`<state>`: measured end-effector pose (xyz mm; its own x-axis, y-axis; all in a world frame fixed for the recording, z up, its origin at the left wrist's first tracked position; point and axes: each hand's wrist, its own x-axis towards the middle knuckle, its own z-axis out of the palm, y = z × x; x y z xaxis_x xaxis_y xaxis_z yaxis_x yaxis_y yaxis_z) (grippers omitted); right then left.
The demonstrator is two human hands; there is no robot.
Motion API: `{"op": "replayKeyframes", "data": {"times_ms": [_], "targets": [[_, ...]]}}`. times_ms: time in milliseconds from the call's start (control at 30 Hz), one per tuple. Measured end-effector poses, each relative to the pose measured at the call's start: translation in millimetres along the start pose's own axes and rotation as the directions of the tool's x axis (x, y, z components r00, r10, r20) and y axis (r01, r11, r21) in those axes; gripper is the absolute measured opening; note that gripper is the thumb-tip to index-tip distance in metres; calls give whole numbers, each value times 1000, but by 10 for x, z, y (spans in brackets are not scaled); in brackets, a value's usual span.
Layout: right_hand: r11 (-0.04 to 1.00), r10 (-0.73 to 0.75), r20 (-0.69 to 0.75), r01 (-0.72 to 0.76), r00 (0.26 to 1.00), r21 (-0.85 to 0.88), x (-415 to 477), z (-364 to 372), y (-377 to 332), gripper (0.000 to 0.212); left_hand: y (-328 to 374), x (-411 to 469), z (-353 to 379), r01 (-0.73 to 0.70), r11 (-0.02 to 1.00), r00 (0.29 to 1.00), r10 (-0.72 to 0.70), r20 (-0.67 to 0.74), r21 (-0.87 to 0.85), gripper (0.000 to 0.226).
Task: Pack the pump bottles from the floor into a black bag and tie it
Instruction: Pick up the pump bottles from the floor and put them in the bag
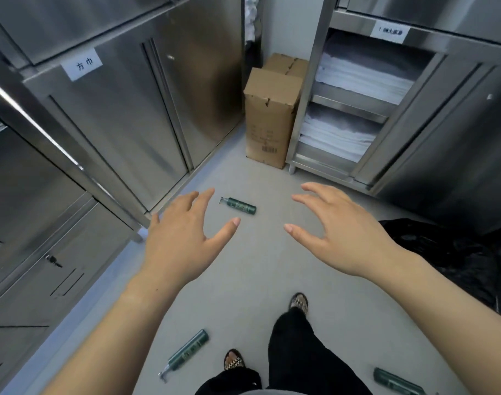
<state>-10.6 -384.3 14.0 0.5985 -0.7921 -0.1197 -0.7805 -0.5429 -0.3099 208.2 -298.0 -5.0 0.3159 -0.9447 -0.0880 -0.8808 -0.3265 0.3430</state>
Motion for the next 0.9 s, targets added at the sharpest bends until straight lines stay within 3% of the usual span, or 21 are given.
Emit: {"op": "replayKeyframes", "data": {"times_ms": [200, 467, 733, 900], "targets": [[998, -64, 2, 64, 998, 27, 938, -126, 536, 61, 159, 822, 98, 70, 997, 998, -70, 6, 12, 76], [982, -187, 108, 183, 976, 43, 2240, -341, 1245, 63, 467, 1930, 208, 234, 972, 971, -235, 35, 24, 74], [934, -351, 203, 327, 914, 143, 3251, -94, 1254, 60, 229, 2468, 300, 384, 923, 921, -386, 50, 41, 78], [930, -365, 221, 344, 904, 129, 3763, 198, 1188, 59, -195, 2865, 440, 387, 919, 916, -393, 85, 81, 78]]}}
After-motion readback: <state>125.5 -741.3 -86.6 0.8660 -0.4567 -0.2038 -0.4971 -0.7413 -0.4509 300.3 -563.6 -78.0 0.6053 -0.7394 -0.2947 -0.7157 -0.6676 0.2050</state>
